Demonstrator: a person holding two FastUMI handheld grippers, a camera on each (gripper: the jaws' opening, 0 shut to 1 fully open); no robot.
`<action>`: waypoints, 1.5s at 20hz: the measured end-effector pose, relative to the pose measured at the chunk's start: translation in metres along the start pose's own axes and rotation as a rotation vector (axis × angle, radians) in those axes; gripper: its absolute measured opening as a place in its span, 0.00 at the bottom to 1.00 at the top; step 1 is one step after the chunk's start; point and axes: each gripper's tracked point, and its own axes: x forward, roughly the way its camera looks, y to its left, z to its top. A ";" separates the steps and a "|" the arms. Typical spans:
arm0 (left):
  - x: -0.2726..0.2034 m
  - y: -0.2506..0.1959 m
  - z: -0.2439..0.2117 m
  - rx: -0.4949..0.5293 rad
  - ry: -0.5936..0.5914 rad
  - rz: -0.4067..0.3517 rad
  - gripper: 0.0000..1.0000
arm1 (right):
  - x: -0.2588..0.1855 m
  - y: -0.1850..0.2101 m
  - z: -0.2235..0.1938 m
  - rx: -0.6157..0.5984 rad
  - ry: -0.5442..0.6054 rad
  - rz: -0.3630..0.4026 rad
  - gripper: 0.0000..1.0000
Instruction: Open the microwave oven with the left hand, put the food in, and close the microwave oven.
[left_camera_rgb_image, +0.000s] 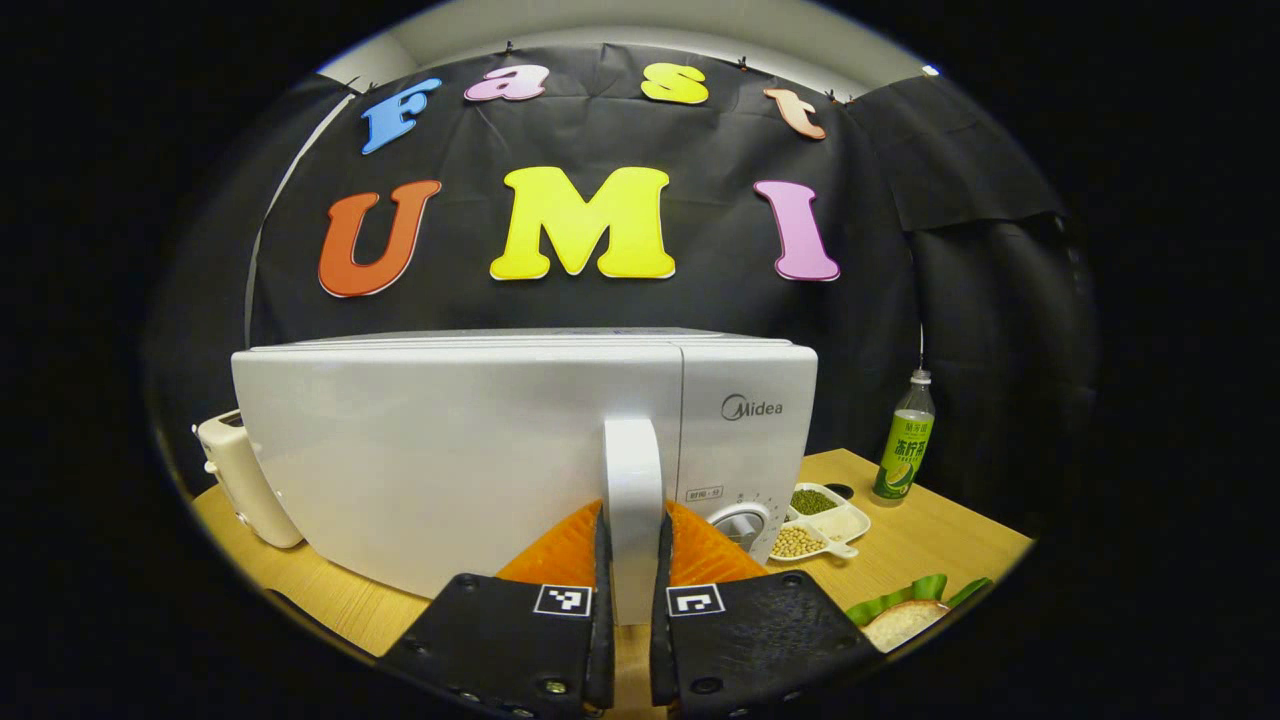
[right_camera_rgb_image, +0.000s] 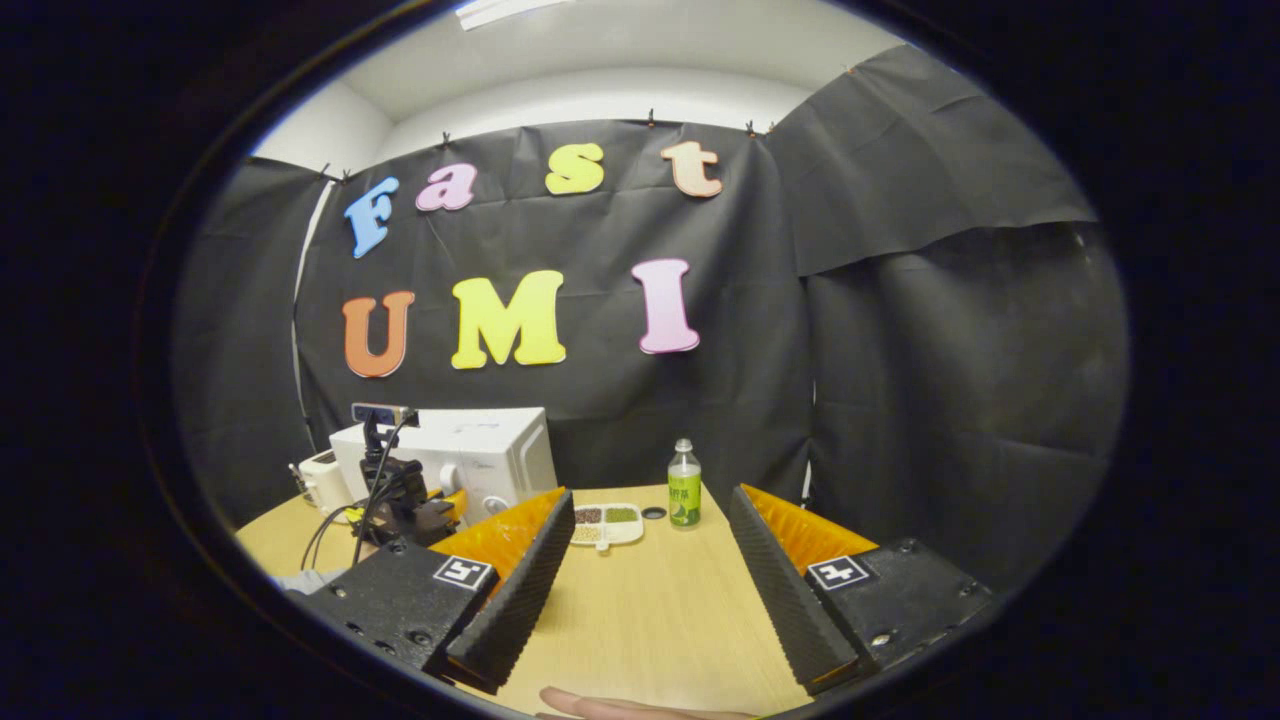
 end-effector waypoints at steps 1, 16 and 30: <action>-0.002 -0.001 -0.001 -0.001 0.002 0.002 0.13 | -0.001 -0.002 -0.002 0.001 0.006 -0.005 0.99; -0.144 0.025 -0.015 0.014 -0.021 -0.229 0.00 | -0.031 0.031 -0.017 -0.050 0.055 0.007 0.99; -0.278 0.164 -0.015 0.050 -0.062 -0.038 0.53 | -0.057 0.084 -0.033 -0.110 0.089 0.058 1.00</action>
